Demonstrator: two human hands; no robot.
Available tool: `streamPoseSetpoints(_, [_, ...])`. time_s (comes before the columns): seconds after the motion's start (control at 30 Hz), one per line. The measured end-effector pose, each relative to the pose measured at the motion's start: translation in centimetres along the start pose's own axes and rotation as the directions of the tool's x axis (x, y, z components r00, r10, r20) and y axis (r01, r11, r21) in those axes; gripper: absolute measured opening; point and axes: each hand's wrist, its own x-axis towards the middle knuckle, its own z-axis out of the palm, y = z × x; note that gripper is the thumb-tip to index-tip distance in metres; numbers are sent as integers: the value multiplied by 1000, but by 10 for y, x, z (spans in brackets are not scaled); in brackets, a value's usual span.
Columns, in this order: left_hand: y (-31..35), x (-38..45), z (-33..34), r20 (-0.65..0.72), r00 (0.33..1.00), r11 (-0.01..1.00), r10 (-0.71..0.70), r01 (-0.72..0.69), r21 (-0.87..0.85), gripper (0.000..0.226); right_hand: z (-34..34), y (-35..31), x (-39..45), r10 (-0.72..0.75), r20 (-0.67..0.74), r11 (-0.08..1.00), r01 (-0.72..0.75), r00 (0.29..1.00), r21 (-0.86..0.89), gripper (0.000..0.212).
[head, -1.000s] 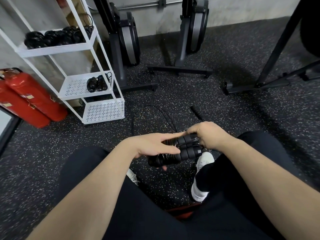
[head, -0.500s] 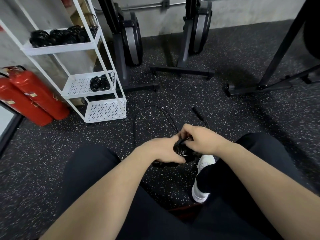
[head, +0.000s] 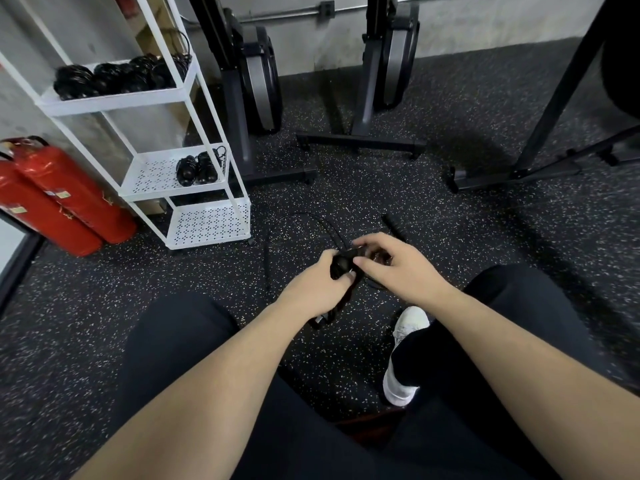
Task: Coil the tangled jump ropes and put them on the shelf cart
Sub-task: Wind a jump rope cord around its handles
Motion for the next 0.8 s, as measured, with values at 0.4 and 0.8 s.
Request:
streamPoseSetpoints(0.4, [7,-13,-11,254,959,833,124,38,-552,49,-15,1,8,149,-98,917,-100,984,386,21])
streamPoseSetpoints(0.8, [20,-4,11,-61,998,781,33,-64,-621,37,10,-1,11,259,-293,946,-182,920,268,16])
